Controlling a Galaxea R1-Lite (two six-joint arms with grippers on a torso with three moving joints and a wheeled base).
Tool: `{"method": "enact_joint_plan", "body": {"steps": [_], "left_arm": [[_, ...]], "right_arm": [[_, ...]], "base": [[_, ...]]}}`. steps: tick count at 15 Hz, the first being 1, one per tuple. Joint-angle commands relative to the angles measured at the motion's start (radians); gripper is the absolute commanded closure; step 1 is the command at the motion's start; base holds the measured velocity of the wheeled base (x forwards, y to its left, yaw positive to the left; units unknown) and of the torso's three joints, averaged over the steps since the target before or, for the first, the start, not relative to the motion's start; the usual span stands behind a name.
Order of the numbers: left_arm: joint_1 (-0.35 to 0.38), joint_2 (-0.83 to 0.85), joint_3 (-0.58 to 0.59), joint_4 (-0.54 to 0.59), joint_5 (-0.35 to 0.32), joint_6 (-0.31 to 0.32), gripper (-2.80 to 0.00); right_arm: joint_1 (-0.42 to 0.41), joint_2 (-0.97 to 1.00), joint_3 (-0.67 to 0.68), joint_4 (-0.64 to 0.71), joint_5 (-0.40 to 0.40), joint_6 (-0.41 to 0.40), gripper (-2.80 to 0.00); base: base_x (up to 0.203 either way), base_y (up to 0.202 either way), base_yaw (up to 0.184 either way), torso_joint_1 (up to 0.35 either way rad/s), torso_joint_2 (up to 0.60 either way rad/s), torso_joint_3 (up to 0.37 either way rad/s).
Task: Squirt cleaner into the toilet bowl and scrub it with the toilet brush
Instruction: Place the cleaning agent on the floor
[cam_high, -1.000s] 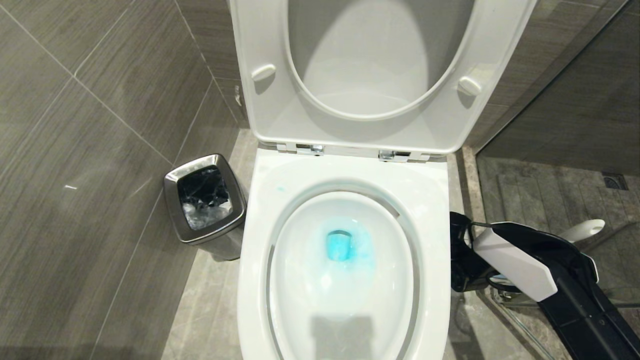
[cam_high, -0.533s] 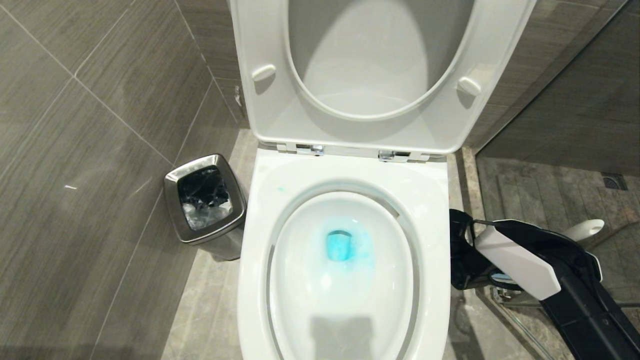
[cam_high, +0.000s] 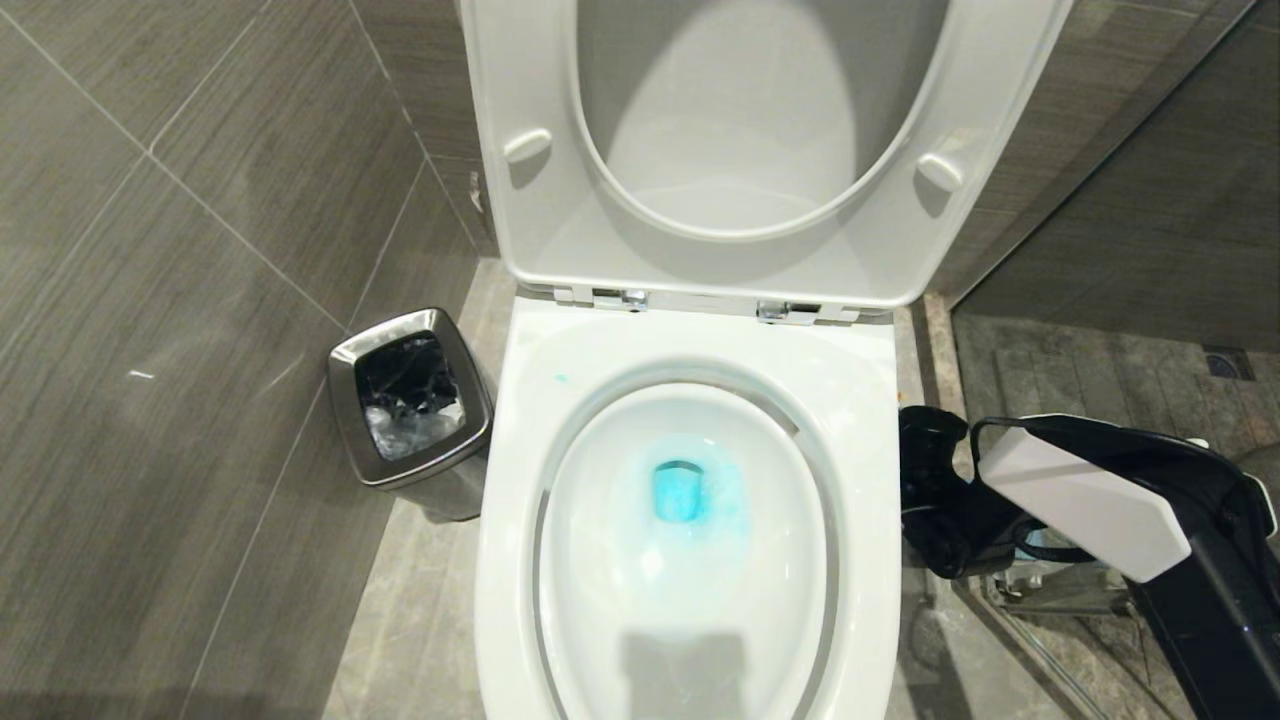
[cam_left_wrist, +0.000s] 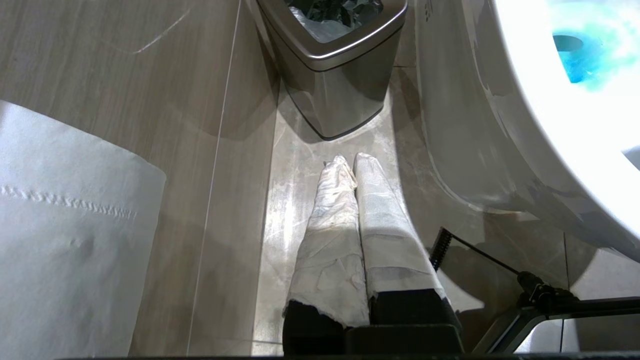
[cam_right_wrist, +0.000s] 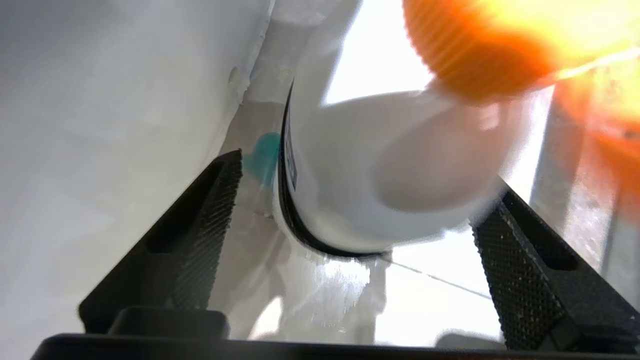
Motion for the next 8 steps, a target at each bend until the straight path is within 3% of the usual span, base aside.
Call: {"method": "enact_joint_plan", "body": {"steps": [1, 8], "left_arm": [[0.000, -0.001, 0.000, 0.000, 0.000, 0.000, 0.00], [0.000, -0.001, 0.000, 0.000, 0.000, 0.000, 0.00]], "right_arm": [[0.012, -0.105, 0.090, -0.008, 0.001, 0.001, -2.80], [0.045, -0.390, 0.362, 0.049, 0.000, 0.000, -2.80]], "base": [[0.000, 0.000, 0.000, 0.000, 0.00, 0.000], [0.000, 0.000, 0.000, 0.000, 0.00, 0.000]]}}
